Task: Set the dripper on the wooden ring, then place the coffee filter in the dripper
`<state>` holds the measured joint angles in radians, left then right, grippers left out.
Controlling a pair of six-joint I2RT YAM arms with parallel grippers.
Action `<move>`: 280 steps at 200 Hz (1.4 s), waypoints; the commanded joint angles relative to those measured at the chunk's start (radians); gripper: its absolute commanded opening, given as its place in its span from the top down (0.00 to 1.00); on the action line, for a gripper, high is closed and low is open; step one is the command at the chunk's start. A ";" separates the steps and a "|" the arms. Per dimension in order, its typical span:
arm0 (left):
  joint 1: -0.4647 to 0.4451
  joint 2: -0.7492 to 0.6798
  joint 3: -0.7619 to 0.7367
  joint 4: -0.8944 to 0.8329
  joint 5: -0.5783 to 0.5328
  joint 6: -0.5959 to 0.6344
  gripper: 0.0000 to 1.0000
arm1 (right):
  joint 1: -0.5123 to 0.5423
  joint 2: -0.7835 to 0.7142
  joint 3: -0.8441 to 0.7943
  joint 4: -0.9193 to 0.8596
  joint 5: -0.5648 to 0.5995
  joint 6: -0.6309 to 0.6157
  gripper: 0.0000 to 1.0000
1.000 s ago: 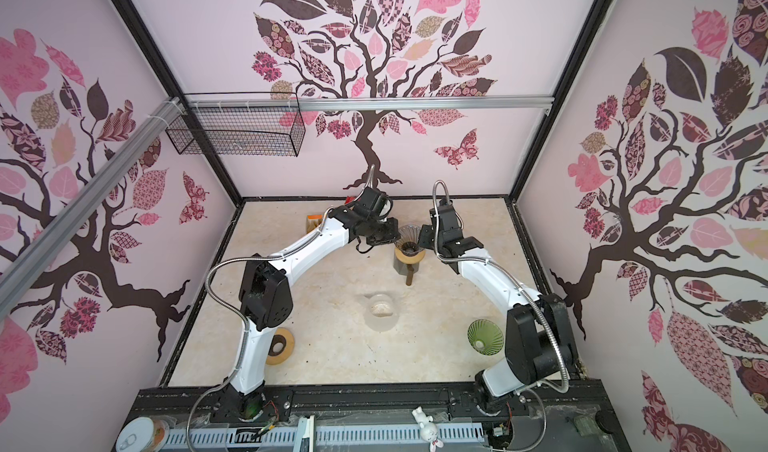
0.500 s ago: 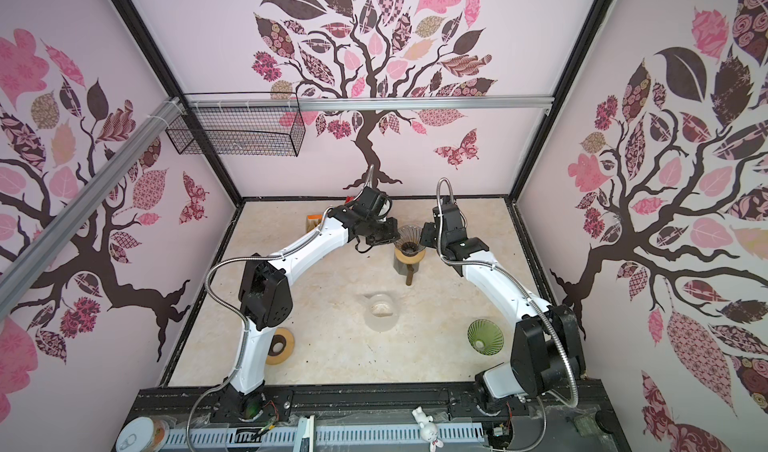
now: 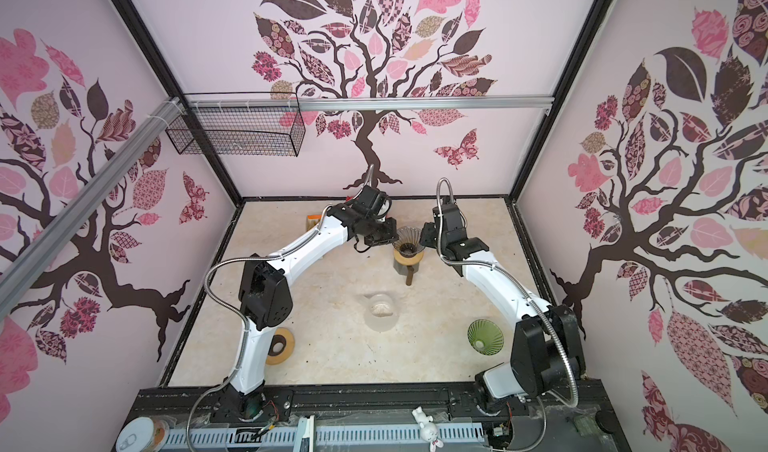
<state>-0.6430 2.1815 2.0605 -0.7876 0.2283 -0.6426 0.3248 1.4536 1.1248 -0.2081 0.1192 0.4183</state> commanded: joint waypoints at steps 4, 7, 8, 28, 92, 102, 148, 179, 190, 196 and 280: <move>0.006 0.018 0.038 -0.059 -0.021 0.020 0.96 | -0.003 -0.043 0.014 -0.012 0.005 -0.018 0.78; 0.006 0.018 0.038 -0.058 -0.020 0.019 0.96 | -0.003 -0.043 0.013 -0.010 0.005 -0.018 0.78; 0.006 0.017 0.038 -0.059 -0.020 0.019 0.95 | -0.003 -0.043 0.013 -0.010 0.005 -0.018 0.78; 0.006 0.015 0.041 -0.059 -0.020 0.021 0.92 | -0.002 -0.043 0.013 -0.011 0.003 -0.018 0.78; 0.007 0.015 0.039 -0.056 -0.013 0.021 0.79 | -0.003 -0.047 0.005 -0.007 -0.001 -0.016 0.78; 0.006 0.012 0.039 -0.056 -0.013 0.021 0.78 | -0.003 -0.049 0.005 -0.008 -0.001 -0.016 0.78; 0.009 -0.007 0.044 -0.049 -0.003 0.021 0.74 | -0.003 -0.055 0.003 -0.005 -0.003 -0.016 0.78; 0.012 -0.031 0.051 -0.047 0.005 0.019 0.73 | -0.003 -0.067 -0.003 0.002 -0.005 -0.015 0.74; 0.013 -0.043 0.052 -0.047 0.005 0.019 0.73 | -0.003 -0.074 -0.006 0.007 -0.003 -0.014 0.73; 0.014 -0.051 0.052 -0.046 0.005 0.019 0.72 | -0.003 -0.078 -0.007 0.008 -0.003 -0.014 0.73; 0.016 -0.172 0.053 -0.034 0.023 0.020 0.72 | -0.003 -0.133 -0.001 0.003 -0.033 -0.009 0.68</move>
<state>-0.6327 2.0857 2.0628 -0.8333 0.2417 -0.6312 0.3248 1.3869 1.1133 -0.2054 0.1024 0.4156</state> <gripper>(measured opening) 0.282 0.311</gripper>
